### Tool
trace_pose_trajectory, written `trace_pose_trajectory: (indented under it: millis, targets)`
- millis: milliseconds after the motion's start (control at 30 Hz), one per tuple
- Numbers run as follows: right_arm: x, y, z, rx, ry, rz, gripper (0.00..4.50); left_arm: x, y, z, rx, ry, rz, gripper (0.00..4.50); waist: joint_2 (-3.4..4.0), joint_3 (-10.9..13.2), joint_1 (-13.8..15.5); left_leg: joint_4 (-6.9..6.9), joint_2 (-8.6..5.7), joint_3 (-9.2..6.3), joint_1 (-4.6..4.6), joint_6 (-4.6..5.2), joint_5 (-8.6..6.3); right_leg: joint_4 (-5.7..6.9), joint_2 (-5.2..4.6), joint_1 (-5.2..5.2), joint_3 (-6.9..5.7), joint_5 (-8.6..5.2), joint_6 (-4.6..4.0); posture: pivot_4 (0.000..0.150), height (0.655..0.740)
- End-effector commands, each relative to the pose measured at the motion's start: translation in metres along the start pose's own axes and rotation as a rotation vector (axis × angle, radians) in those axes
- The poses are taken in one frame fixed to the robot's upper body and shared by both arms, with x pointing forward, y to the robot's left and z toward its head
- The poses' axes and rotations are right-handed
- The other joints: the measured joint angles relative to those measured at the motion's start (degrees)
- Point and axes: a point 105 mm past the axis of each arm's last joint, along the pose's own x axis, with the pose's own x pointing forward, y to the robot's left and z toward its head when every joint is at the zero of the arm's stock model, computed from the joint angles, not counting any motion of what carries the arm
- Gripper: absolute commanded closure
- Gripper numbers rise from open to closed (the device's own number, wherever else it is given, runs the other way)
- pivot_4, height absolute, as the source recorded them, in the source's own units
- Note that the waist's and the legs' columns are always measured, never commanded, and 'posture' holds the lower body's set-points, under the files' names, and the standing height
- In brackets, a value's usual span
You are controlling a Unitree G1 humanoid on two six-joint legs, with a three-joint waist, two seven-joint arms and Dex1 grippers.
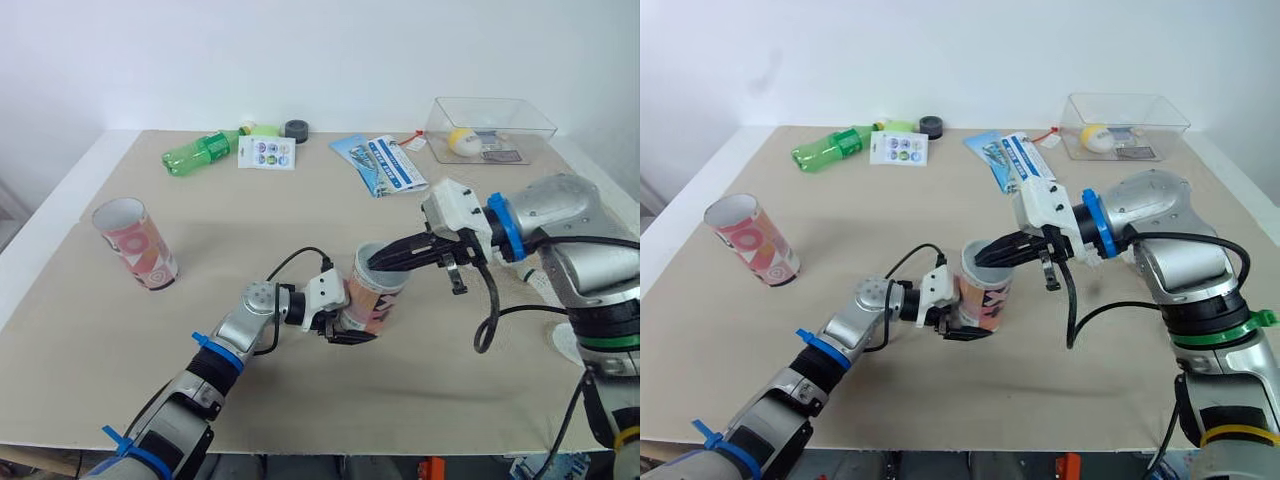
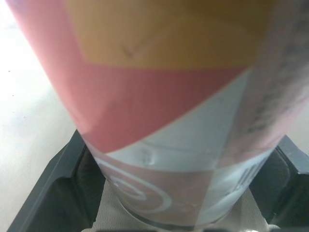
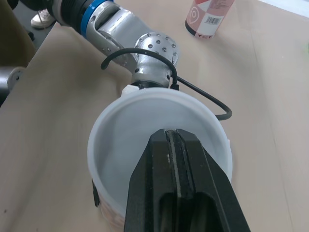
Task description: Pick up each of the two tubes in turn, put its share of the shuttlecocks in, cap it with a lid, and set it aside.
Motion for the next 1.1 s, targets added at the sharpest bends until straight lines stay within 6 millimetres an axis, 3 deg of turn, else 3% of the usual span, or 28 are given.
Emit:
trace_pose_trajectory:
  millis: [33,200,400,700,867,1100]
  targets:
    - [0.025,0.011,-0.016,0.072,0.064,0.076,4.46,-0.005,0.000,-0.026,-0.062,0.101,0.024,0.81,-0.06,0.0,-0.3,0.00,0.00,0.00,0.03,0.00,0.00,0.00,0.00,-0.01,0.00,0.00,0.00,0.150,0.7400]
    - [0.029,0.009,-0.023,0.105,0.102,0.068,4.46,-0.006,0.000,-0.026,-0.064,0.101,0.027,0.81,-0.44,-0.4,-0.6,-0.04,0.01,-0.03,0.31,-0.12,-0.08,-0.01,-0.04,0.01,-0.01,0.00,-0.01,0.150,0.7400]
    - [0.036,0.009,-0.016,0.153,0.068,0.082,4.46,-0.006,0.000,-0.026,-0.064,0.100,0.026,0.81,-0.53,-0.5,-0.8,-0.10,0.04,-0.02,0.41,-0.17,-0.11,-0.02,-0.09,-0.03,-0.07,0.03,-0.06,0.150,0.7400]
    - [0.036,0.014,-0.033,0.190,0.120,0.104,4.46,-0.004,0.001,-0.024,-0.057,0.093,0.027,0.81,-0.63,-0.6,-0.8,-0.14,0.04,-0.02,0.43,-0.19,-0.12,-0.05,-0.12,-0.02,-0.11,0.04,-0.08,0.150,0.7400]
    - [0.012,-0.003,-0.007,0.211,-0.057,0.055,4.46,-0.007,0.002,-0.025,-0.055,0.093,0.035,0.81,-0.68,-0.7,-0.8,-0.17,0.04,-0.02,0.41,-0.20,-0.13,-0.09,-0.15,-0.03,-0.12,0.04,-0.08,0.150,0.7400]
    - [-0.043,-0.010,0.012,0.224,-0.265,-0.062,4.46,-0.011,0.004,-0.025,-0.050,0.091,0.051,0.81,-0.51,-0.4,-0.4,-0.21,-0.03,0.00,-0.24,-0.08,-0.05,-0.14,-0.19,-0.29,-0.13,0.04,-0.06,0.150,0.7400]
